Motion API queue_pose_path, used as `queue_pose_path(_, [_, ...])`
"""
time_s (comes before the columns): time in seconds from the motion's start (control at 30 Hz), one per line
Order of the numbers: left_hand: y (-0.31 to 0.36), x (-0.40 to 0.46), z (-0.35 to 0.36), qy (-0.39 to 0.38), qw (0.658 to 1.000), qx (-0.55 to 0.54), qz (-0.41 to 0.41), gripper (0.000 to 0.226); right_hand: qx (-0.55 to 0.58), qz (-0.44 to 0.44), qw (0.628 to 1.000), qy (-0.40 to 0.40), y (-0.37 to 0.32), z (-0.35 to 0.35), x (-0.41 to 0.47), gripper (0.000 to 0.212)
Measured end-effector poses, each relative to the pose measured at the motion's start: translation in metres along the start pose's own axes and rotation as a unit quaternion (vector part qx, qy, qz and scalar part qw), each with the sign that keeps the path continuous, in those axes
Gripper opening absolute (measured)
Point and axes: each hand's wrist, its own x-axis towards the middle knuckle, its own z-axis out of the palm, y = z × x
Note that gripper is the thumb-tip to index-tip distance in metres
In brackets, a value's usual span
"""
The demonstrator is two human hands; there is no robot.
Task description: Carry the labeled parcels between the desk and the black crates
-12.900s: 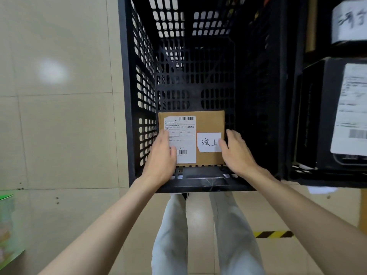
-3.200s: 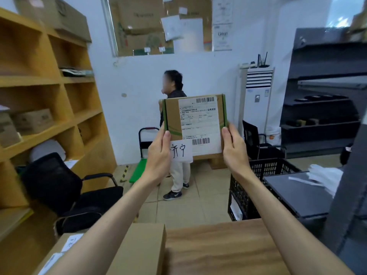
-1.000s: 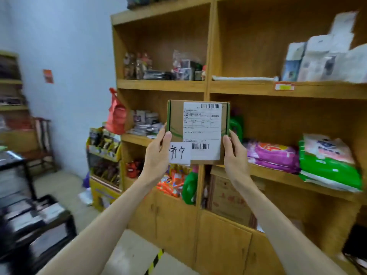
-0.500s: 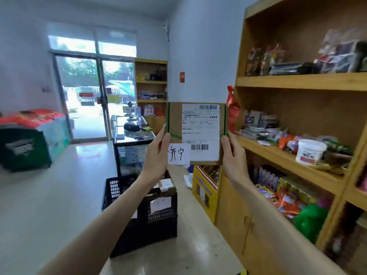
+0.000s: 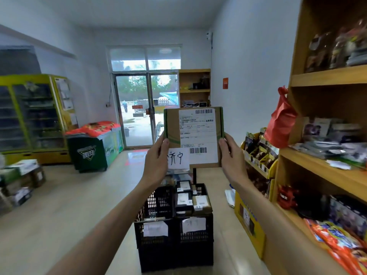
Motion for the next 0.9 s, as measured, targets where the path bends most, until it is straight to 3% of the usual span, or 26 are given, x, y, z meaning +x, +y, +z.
queue_pose_path(0.4, [-0.08, 0.083, 0.031, 0.015, 0.999, 0.016, -0.024, 0.044, 0.016, 0.026, 0.999, -0.024, 0.087, 0.024, 0.081, 0.042])
queue_pose_path(0.67, [-0.131, 0.155, 0.026, 0.031, 0.998, -0.037, -0.034, 0.048, 0.017, 0.022, 0.999, -0.029, 0.127, 0.075, 0.147, 0.039])
queue_pose_path(0.8, [-0.153, 0.202, 0.019, 0.032, 0.997, -0.056, -0.033, 0.068, 0.023, 0.027, 0.999, -0.027, 0.143, 0.105, 0.19, 0.041])
queue_pose_path(0.9, [-0.177, 0.237, 0.015, 0.04, 0.997, -0.056, -0.023, 0.067, 0.022, 0.028, 0.999, -0.029, 0.158, 0.125, 0.218, 0.041])
